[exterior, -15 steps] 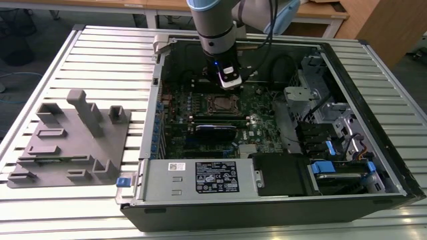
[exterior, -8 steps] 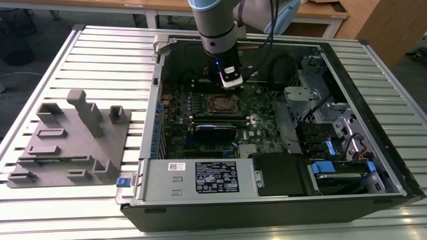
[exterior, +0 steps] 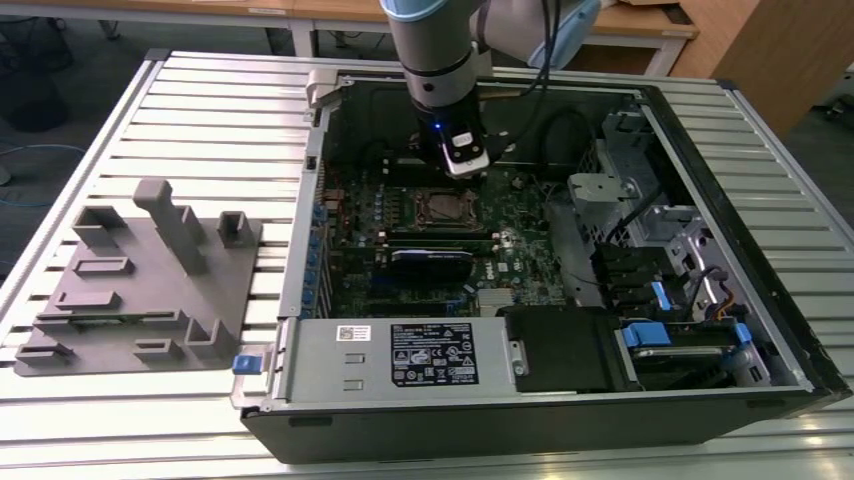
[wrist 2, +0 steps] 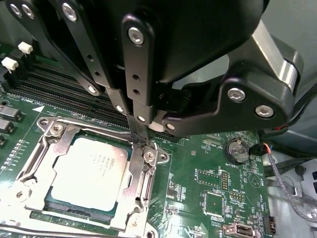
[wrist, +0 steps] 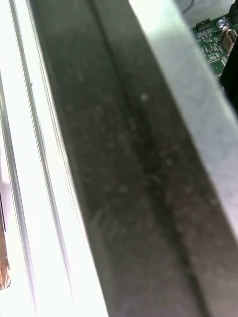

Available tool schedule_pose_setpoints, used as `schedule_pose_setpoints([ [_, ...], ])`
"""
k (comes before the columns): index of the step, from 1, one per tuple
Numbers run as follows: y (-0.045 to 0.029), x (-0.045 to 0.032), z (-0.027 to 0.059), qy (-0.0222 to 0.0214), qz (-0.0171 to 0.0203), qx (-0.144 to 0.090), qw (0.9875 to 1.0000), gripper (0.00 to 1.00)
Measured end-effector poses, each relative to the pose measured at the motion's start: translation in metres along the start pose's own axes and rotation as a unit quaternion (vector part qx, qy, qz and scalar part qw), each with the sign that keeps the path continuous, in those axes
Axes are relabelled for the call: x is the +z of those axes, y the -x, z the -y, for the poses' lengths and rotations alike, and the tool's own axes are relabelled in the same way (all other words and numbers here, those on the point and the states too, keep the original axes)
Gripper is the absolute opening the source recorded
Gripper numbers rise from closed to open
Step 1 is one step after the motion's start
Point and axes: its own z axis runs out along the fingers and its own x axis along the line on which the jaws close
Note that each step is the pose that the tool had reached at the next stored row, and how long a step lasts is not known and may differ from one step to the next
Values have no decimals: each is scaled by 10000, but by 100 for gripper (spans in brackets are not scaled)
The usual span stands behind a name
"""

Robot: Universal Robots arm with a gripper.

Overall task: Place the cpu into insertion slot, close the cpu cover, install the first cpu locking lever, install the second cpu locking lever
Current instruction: 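Install the first cpu locking lever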

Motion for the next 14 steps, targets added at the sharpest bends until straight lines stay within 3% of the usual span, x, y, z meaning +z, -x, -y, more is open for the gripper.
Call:
schedule_pose_setpoints([
  [14,73,21,-22,-9,1,-2,10000,10],
])
